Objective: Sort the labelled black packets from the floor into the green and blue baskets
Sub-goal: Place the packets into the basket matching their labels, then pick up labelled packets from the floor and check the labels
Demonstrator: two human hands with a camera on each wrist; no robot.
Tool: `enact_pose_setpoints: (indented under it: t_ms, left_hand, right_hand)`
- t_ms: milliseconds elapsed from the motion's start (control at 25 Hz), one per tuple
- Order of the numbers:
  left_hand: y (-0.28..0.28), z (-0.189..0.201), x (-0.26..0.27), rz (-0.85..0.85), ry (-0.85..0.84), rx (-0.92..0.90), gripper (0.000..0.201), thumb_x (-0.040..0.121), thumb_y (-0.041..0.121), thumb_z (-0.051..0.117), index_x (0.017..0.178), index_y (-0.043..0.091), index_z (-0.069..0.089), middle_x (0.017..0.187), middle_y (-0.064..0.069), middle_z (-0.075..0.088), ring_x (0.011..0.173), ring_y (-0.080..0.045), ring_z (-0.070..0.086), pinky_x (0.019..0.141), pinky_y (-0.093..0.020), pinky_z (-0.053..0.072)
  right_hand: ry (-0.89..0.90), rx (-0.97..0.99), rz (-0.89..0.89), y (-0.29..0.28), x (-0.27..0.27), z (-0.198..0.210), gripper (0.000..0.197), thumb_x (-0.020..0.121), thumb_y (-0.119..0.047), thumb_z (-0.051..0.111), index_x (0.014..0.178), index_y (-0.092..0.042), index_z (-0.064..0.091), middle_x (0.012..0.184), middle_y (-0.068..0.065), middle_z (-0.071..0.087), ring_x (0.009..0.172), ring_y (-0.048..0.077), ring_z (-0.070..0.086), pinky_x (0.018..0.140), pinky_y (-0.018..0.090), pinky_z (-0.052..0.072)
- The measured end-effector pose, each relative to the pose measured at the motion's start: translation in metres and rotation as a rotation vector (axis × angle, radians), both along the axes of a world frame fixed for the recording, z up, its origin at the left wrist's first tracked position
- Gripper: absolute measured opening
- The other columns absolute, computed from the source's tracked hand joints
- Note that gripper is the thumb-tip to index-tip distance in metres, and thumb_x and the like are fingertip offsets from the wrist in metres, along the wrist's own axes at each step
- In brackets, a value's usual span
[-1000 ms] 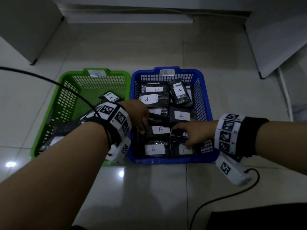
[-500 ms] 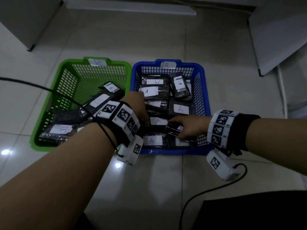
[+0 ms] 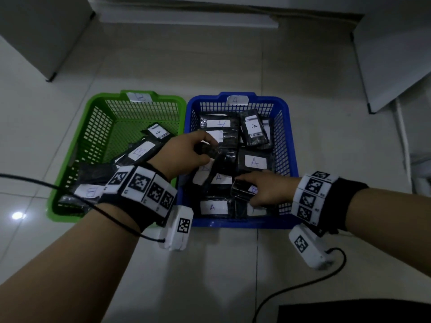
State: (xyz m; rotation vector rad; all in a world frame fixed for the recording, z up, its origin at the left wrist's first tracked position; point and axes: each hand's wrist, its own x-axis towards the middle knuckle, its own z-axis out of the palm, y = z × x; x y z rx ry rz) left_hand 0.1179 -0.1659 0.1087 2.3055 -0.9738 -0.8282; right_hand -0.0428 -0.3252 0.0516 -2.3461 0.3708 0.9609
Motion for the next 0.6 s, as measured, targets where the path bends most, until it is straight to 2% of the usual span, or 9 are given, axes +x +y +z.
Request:
enact_pose_setpoints:
  t_ms: [80,120,200,280,320,480,600]
  left_hand:
    - [-0.004,-0.005,0.000,-0.018,-0.019,-0.022,0.039,0.079,0.018,0.071,0.113,0.026,0.054,0.100,0.002,0.063,0.085,-0.015,0.061,0.065,-0.019,0.044]
    - [-0.007,-0.008,-0.001,-0.023,-0.035,-0.035,0.040,0.078,0.018,0.072,0.112,0.022,0.052,0.102,0.001,0.063,0.087,-0.015,0.061,0.068,-0.020,0.044]
    - [-0.018,-0.012,-0.002,-0.063,-0.076,-0.038,0.036,0.077,0.017,0.073,0.107,0.018,0.053,0.105,0.001,0.063,0.091,-0.013,0.059,0.074,-0.019,0.043]
    - [-0.031,-0.019,-0.003,-0.163,-0.130,0.021,0.031,0.080,0.016,0.071,0.106,0.018,0.055,0.108,0.002,0.062,0.096,-0.012,0.056,0.080,-0.022,0.042]
    - [-0.037,-0.022,-0.004,-0.227,-0.160,0.059,0.029,0.081,0.015,0.069,0.107,0.018,0.056,0.111,0.001,0.061,0.099,-0.014,0.056,0.081,-0.023,0.041]
    - [-0.053,-0.039,-0.004,-0.426,-0.280,0.227,0.032,0.084,0.008,0.063,0.114,0.017,0.059,0.120,-0.009,0.052,0.108,-0.026,0.054,0.090,-0.030,0.042]
    - [-0.053,-0.045,-0.005,-0.437,-0.386,0.222,0.036,0.080,0.005,0.063,0.113,0.018,0.056,0.121,-0.008,0.049,0.109,-0.029,0.051,0.092,-0.040,0.046]
  right_hand:
    - [0.052,-0.029,0.053,-0.002,0.001,0.001,0.079,0.083,-0.026,0.062,0.150,-0.033,0.020,0.142,0.000,0.047,0.131,0.021,0.042,0.108,0.028,0.039]
    - [0.068,-0.041,0.071,-0.005,0.003,0.004,0.078,0.083,-0.025,0.062,0.150,-0.034,0.022,0.142,0.000,0.047,0.128,0.020,0.045,0.106,0.029,0.042]
    - [0.012,-0.118,0.108,-0.013,0.005,0.013,0.073,0.081,-0.021,0.065,0.146,-0.030,0.034,0.136,0.003,0.052,0.117,0.020,0.053,0.095,0.026,0.048]
    - [-0.103,-0.251,0.132,-0.021,0.001,0.018,0.064,0.078,-0.018,0.068,0.138,-0.021,0.045,0.125,0.007,0.056,0.109,0.023,0.054,0.083,0.026,0.046]
    - [-0.144,-0.300,0.133,-0.022,-0.001,0.017,0.060,0.078,-0.016,0.068,0.134,-0.018,0.047,0.122,0.008,0.056,0.109,0.024,0.052,0.080,0.027,0.045]
    - [-0.181,-0.378,0.177,-0.010,-0.006,0.007,0.051,0.083,0.001,0.057,0.132,-0.012,0.046,0.124,0.009,0.051,0.115,0.028,0.043,0.083,0.034,0.044]
    - [-0.270,-0.440,0.209,-0.004,-0.008,0.000,0.055,0.085,-0.002,0.055,0.137,-0.011,0.041,0.125,0.015,0.046,0.115,0.030,0.044,0.081,0.034,0.043]
